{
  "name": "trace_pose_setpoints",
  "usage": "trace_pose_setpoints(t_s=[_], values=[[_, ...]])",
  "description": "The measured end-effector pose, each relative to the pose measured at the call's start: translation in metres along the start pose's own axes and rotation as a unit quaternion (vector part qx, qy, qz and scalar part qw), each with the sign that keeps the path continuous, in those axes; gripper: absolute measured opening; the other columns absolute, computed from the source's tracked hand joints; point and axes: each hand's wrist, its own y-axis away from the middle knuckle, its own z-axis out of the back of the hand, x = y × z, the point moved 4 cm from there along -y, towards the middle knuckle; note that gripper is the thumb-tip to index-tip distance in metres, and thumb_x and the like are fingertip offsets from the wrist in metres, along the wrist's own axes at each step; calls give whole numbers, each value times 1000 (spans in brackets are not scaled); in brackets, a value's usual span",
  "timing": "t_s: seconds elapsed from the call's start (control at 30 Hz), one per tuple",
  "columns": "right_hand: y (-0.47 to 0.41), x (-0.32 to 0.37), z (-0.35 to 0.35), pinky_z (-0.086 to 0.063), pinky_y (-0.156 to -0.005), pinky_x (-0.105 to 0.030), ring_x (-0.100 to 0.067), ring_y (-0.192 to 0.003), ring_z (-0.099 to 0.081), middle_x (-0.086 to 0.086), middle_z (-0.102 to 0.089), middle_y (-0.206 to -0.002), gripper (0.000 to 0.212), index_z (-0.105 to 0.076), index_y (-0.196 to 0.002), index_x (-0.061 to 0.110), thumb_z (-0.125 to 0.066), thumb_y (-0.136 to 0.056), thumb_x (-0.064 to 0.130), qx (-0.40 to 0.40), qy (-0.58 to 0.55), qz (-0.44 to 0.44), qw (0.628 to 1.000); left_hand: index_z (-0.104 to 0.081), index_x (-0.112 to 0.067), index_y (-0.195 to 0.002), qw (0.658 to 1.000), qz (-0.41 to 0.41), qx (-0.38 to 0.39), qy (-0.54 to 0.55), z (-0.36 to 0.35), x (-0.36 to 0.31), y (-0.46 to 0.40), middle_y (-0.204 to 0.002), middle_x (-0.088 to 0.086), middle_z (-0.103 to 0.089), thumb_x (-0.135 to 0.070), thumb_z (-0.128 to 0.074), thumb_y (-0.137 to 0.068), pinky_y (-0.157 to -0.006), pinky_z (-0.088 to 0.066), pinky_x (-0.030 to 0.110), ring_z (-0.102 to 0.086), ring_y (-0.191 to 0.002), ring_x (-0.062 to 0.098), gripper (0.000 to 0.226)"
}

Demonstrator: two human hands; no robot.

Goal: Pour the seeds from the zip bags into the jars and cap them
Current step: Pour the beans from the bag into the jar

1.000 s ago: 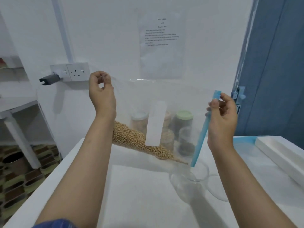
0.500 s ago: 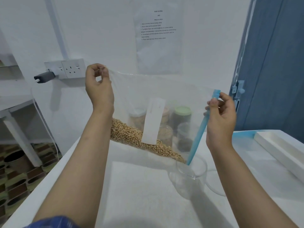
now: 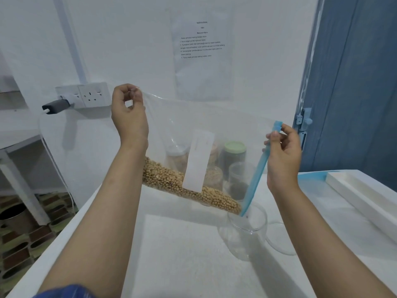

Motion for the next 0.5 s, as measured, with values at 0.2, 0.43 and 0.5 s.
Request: trace_pose_setpoints(t_s=[0.2, 0.43, 0.5], values=[[0, 1, 0, -53, -79, -26, -1, -75, -61, 11, -65, -88, 16, -56, -104, 36, -51, -104, 21, -3, 4, -7, 1000, -56, -32, -85, 1000, -5, 5, 2, 2, -6, 1, -91, -9, -57, -18, -57, -95, -75, -48, 27, -50, -86, 16, 17], [3, 6, -1, -53, -79, -23, -1, -75, -61, 12, -65, -87, 17, -56, -105, 35, -50, -104, 20, -6, 6, -2, 1000, -56, -34, -85, 1000, -5, 8, 2, 4, -9, 3, -89, -11, -57, -20, -57, -94, -75, -48, 27, -50, -85, 17, 17], [3, 7, -1, -53, -80, -24, -1, -76, -61, 12, -65, -87, 16, -56, -104, 36, -50, -104, 20, -5, 7, 2, 1000, -56, -34, -85, 1000, -6, 6, 3, 5, -11, 3, -88, -13, -57, -18, -56, -95, -75, -48, 27, -50, -85, 15, 18]])
